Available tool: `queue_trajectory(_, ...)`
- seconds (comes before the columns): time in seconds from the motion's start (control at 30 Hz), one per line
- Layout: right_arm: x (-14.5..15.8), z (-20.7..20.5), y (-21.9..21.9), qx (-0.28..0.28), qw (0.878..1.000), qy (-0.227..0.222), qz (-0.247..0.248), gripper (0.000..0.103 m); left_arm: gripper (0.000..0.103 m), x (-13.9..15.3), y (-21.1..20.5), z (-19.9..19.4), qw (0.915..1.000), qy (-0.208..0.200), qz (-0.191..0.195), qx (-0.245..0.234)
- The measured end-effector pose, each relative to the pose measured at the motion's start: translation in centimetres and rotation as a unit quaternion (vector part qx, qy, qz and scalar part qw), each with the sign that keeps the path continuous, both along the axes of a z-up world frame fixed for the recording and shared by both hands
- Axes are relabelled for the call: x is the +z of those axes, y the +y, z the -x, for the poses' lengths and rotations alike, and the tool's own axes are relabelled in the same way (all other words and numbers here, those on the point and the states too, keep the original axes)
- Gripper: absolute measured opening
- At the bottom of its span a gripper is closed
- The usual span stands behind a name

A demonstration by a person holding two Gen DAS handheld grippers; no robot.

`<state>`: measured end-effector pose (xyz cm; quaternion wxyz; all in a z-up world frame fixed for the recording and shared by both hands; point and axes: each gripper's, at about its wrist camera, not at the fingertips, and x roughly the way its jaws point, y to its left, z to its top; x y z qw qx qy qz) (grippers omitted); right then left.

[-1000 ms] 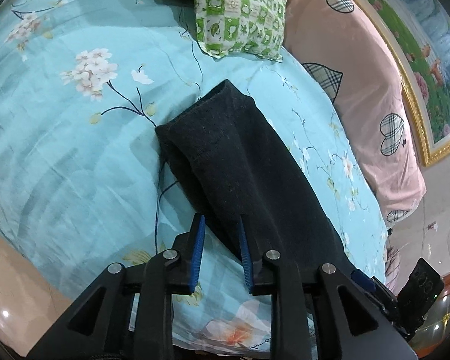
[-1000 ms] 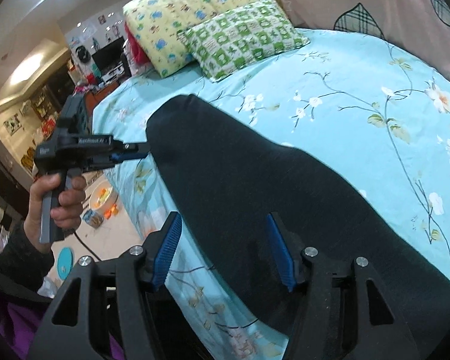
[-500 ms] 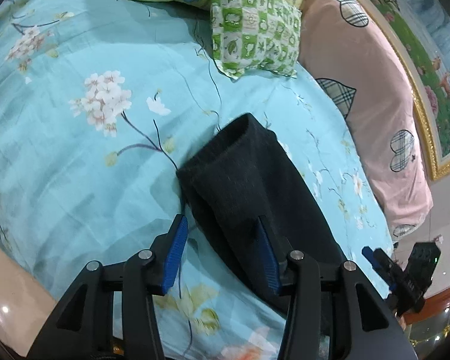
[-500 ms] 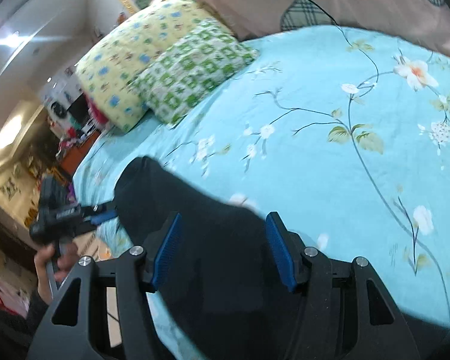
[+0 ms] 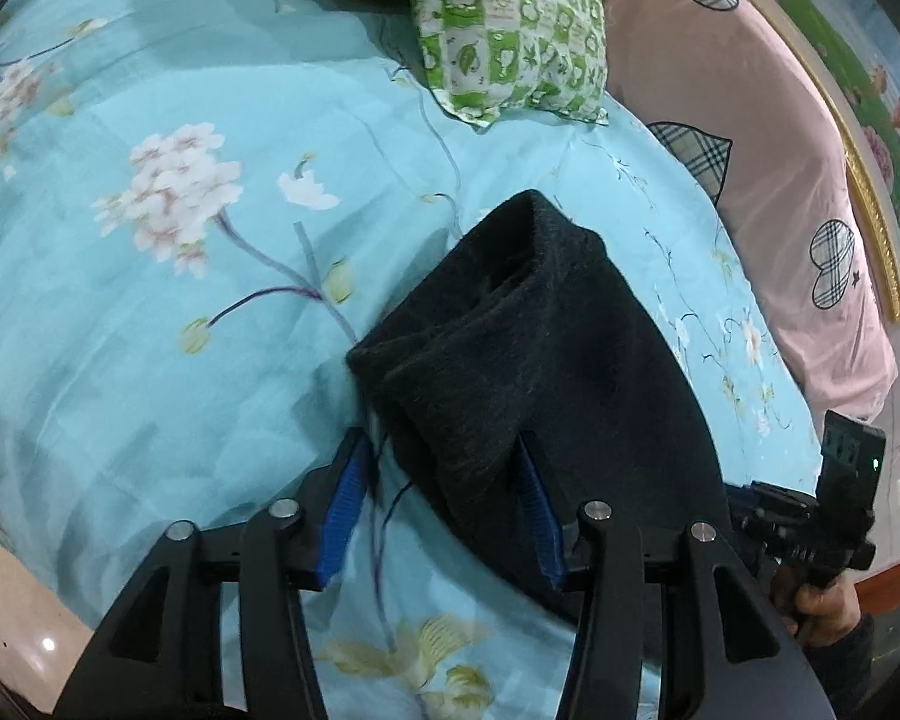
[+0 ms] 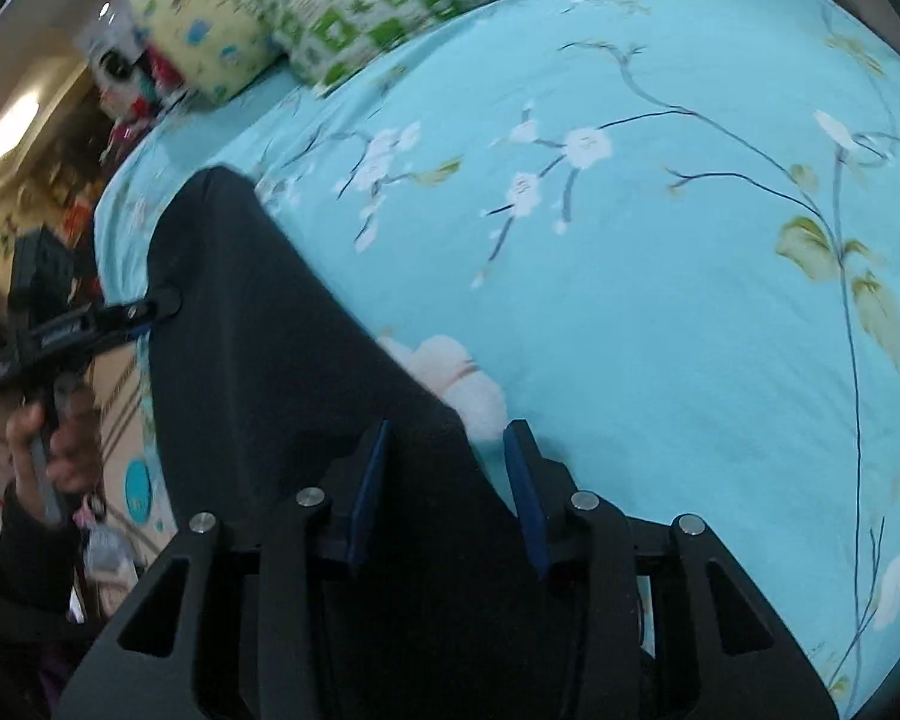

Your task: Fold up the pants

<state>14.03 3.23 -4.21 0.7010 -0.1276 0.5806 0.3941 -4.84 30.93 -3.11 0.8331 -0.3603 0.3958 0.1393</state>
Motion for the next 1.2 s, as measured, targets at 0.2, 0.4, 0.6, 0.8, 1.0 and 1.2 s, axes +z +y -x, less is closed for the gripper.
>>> queue_trajectory(0.2, 0.9, 2.6, 1.6, 0.056, 0.996, -0.054, 0.043, 0.023, 0.032, 0.4, -1.1, -2.0, 0.9991, -0.009, -0.039, -0.016)
queue_trajectory(0.4, 3.3, 4.6, 1.7, 0.044, 0.984, -0.163, 0.066, 0.016, 0.02, 3.5, -2.0, 0.3, 0.9951, -0.08, -0.05, -0.03)
queue_trajectory(0.6, 5.3, 5.5, 4.1, 0.049, 0.947, -0.296, 0.118, 0.014, 0.02, 6.3, -2.0, 1.1, 0.9884, -0.112, -0.095, -0.039)
queue_trajectory(0.8, 3.3, 2.1, 5.2, 0.002, 0.953, -0.282, 0.115, 0.014, 0.022, 2.8, 0.2, -1.8, 0.9917, -0.062, -0.103, -0.045)
queue_trajectory(1.0, 2.2, 0.7, 4.0, -0.053, 0.962, -0.249, 0.096, 0.042, 0.037, 2.3, 0.7, -1.5, 0.9919, -0.037, -0.115, -0.039)
queue_trajectory(1.2, 7.1, 3.0, -1.4, -0.117, 0.966, -0.229, 0.008, 0.053, 0.047, 5.2, 0.2, 0.6, 0.9901, -0.058, -0.127, -0.015)
